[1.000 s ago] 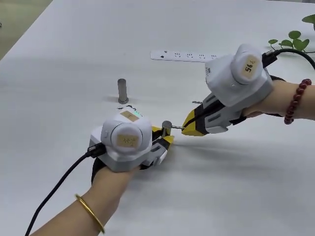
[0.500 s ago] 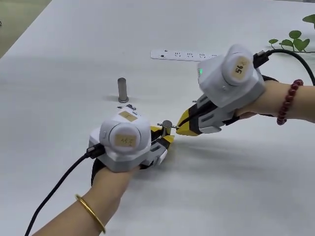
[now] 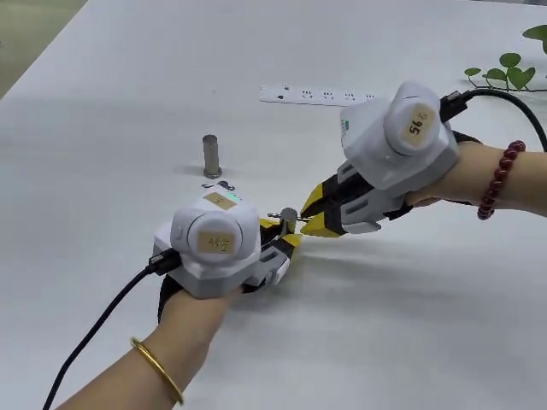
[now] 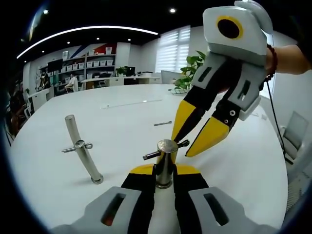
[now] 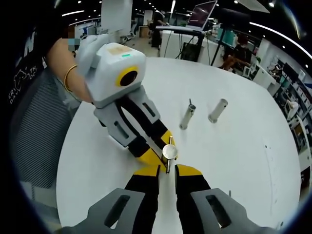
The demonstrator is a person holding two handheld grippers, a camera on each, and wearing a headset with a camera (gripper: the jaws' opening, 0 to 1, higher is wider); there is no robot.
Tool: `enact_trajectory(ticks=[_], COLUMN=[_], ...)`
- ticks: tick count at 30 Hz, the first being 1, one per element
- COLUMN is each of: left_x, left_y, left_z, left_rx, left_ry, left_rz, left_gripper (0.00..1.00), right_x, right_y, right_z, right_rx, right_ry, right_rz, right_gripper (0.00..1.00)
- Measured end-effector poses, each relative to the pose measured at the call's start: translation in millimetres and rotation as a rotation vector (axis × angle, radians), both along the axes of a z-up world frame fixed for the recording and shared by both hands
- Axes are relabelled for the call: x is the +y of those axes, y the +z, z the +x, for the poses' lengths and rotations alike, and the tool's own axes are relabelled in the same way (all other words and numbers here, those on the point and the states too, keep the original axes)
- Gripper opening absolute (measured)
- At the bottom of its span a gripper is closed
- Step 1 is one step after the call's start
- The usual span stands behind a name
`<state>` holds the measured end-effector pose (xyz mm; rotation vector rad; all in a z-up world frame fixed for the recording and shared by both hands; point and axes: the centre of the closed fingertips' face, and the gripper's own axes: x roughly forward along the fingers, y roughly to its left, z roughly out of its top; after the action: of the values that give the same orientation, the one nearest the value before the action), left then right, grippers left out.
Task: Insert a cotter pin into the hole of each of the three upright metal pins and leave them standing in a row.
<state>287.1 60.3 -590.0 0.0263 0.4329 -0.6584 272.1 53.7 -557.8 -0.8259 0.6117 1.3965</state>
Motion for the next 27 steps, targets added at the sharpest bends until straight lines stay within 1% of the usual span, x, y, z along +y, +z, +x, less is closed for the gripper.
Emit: enact_trajectory(ticks=[3,8,11,14,17,20,27], left_x=[-0.1,-0.3,-0.3,-0.3,-0.4,-0.5,-1.4], left_y=[0.0,-0.1,-0.3,-0.8,-0.7,-0.8,-1.3], left_z=[0.0,0.1,0.9,1.5,1.3,1.3,1.6], left_rx=[0.001,-0.001,0.01,0.012,0.013,0.016,0.023], left_ry=[0.002,0.01,0.021,0.025,0.032,0.037,0.047], left_rz=[-0.001,0.001,-0.009,-0.009,-0.01,-0.014,-0.025], left_gripper=[0.1,0.11,0.11,0.11,0.11,0.11,0.11], right_x=[-5.4,-11.1,-10.4,-7.9,-5.5,-5.9,-2.7], right_y=[4.1,2.4,1.1,0.6,0.8,0.2,0.7], right_z=[1.3,-1.8,-3.5,-4.5,-3.3,-0.8,-0.5], right_rx=[-0.001,0.003,0.011,0.012,0.006,0.0,-0.008], right_ry=[-0.027,-0.042,-0.048,-0.051,-0.057,-0.048,-0.039], right_rz=[0.006,-0.003,0.003,0.01,0.014,0.012,0.003], right_gripper=[0.07,0.05,0.02,0.0,0.0,0.0,0.0])
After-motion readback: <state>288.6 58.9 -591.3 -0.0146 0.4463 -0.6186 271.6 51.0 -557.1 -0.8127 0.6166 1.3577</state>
